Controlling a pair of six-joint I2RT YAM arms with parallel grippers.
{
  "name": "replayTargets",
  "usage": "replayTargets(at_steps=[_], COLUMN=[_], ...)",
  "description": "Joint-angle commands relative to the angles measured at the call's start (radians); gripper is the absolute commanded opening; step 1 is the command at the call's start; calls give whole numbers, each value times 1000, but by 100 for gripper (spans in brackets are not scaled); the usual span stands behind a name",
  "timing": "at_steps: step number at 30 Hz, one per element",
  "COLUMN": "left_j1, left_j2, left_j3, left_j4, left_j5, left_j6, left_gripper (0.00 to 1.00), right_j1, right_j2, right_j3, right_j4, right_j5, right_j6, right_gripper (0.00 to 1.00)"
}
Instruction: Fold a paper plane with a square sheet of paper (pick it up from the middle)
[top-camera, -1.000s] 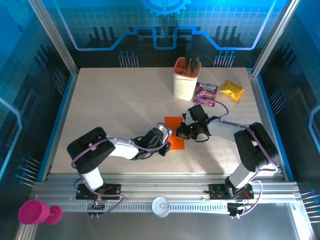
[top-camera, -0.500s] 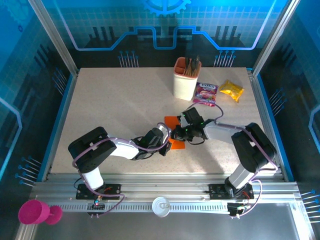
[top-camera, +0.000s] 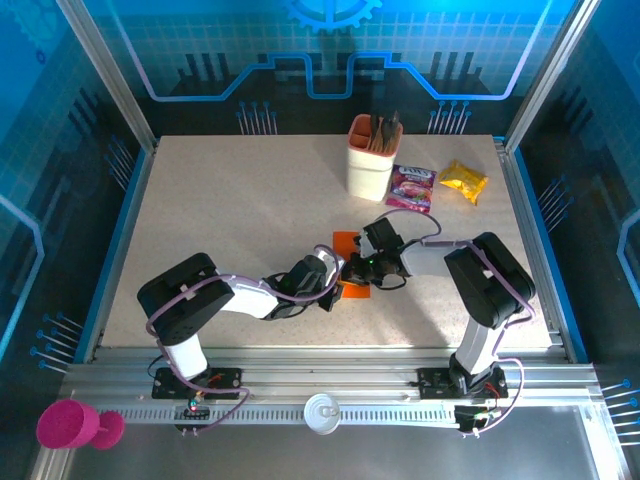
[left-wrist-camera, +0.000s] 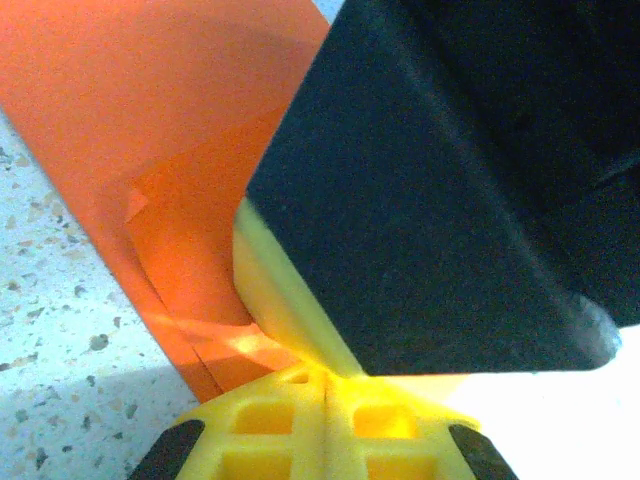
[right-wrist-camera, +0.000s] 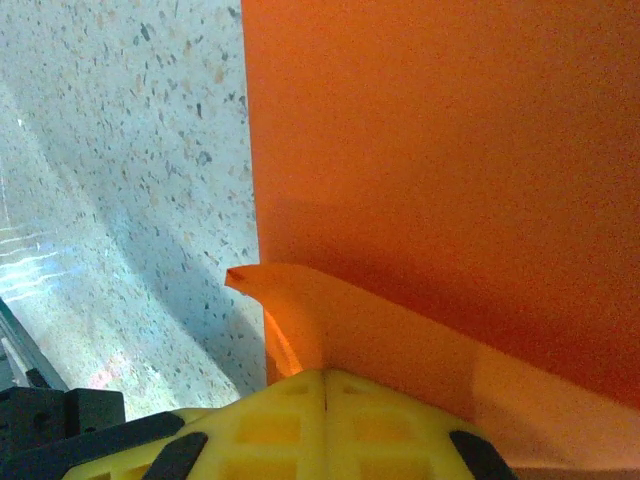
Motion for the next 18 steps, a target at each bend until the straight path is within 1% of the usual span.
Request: replayTargets(at_steps=[1, 10, 18], left_j1=[0, -2, 0], left_j2=[37, 35, 45], left_j3=[-38, -44, -37], left_j4=[-98, -101, -103], left_j5=[4, -3, -1], left_j6=[13, 10, 7], left_gripper=[0, 0, 0], right_j1=[-48, -126, -241], right_j2=[33, 52, 78], right_j3=[-10, 19, 13], right_j4=[-9, -51, -51], right_j5=[40, 34, 26], right_j6=[-38, -90, -128], right_gripper=[0, 0, 0])
